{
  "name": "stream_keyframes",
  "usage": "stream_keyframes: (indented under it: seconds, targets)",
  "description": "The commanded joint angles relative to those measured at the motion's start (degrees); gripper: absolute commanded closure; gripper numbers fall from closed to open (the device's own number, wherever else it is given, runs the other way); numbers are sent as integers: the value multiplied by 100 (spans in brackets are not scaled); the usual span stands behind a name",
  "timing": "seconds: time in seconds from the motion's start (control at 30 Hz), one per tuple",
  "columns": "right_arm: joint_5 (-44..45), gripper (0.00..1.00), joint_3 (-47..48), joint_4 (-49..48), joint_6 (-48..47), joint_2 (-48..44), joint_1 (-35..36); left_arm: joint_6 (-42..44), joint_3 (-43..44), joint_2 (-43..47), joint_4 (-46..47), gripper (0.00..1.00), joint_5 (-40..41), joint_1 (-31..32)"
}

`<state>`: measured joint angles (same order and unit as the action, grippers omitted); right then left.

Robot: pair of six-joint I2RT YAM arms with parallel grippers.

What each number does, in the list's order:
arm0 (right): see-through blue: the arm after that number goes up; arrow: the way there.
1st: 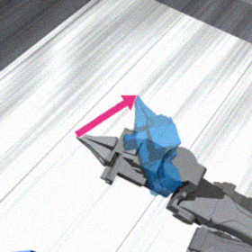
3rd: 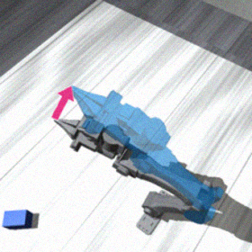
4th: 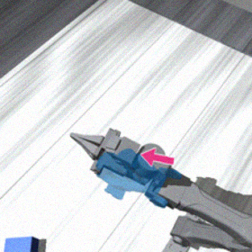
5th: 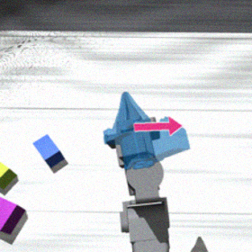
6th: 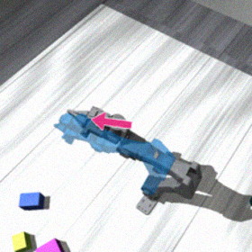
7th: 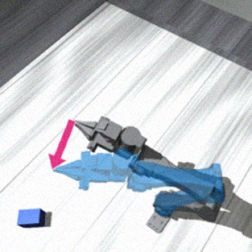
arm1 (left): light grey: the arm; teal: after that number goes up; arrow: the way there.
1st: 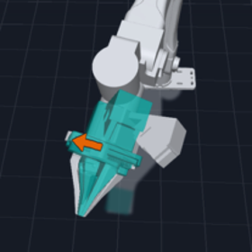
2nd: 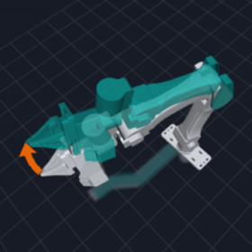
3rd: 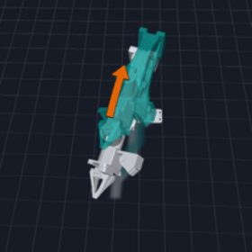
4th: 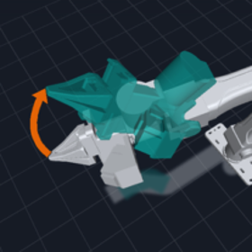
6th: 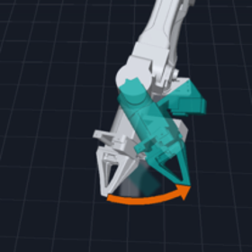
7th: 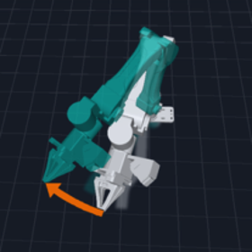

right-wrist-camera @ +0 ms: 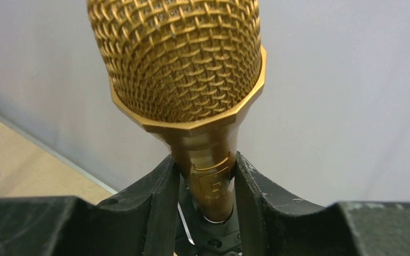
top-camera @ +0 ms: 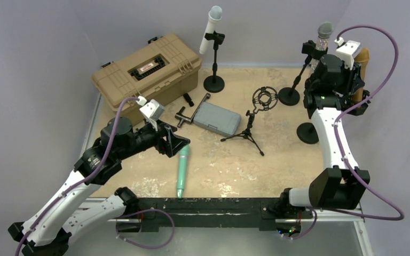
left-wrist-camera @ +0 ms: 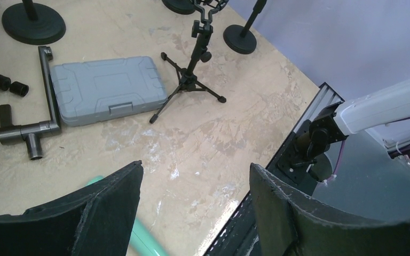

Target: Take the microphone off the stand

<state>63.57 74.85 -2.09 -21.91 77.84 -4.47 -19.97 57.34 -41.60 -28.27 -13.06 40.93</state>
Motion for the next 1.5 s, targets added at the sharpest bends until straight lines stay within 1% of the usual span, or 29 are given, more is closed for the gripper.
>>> stream_keyframes:
  seconds: [0.0,0.03,0.23,0.3,0.47,0.6,0.7,0.8,0.83,0.9,1.0,1.1,1.23,1.33,1.37,1.47]
  targets:
    - [59,82,31,-506,-113,-223,-17,-34,-38,-52,236,29,-69,-13]
    - [60,86,34,-497,-127,-263,-19,-34,-39,-54,239,29,-66,-11]
    - [183,96,80,-493,-302,-490,-6,-25,-36,-58,237,29,-48,-14]
    - [150,100,199,-321,-259,-547,19,-25,-37,-67,235,29,-48,-12]
    - [91,100,504,-10,-272,-695,191,-19,-34,-76,232,29,-48,-14]
    - [-13,100,656,1,-446,-948,394,-7,-33,-95,218,29,-9,-14]
    - [-44,100,769,-145,-669,-1151,792,1,-28,-126,205,29,6,-13]
    - [-223,100,1085,33,-605,-1276,1203,19,-5,-120,178,29,48,-12]
    - [-385,100,1249,297,-419,-1300,1337,26,-2,-115,166,29,72,-13]
    - [-1088,100,1616,1168,157,-1343,1622,41,5,-111,140,29,152,-7]
    - [-2466,100,1951,1942,1184,-1438,1914,54,-13,-105,113,29,321,-9]
    - [-4076,100,2054,2405,2455,-1427,1952,70,-38,-70,108,29,517,-23]
    - [-6065,100,1726,2499,3801,-1221,2130,106,-47,63,28,29,925,-22]
    - [-6808,100,1217,2254,4628,-1078,2614,107,-126,309,-19,29,1529,-16]
    - [-6883,100,1132,2200,4793,-1000,2911,99,-160,421,-27,29,1769,-15]
    - [-6714,100,975,2227,5073,-657,4042,30,-260,721,-37,29,2395,-83]
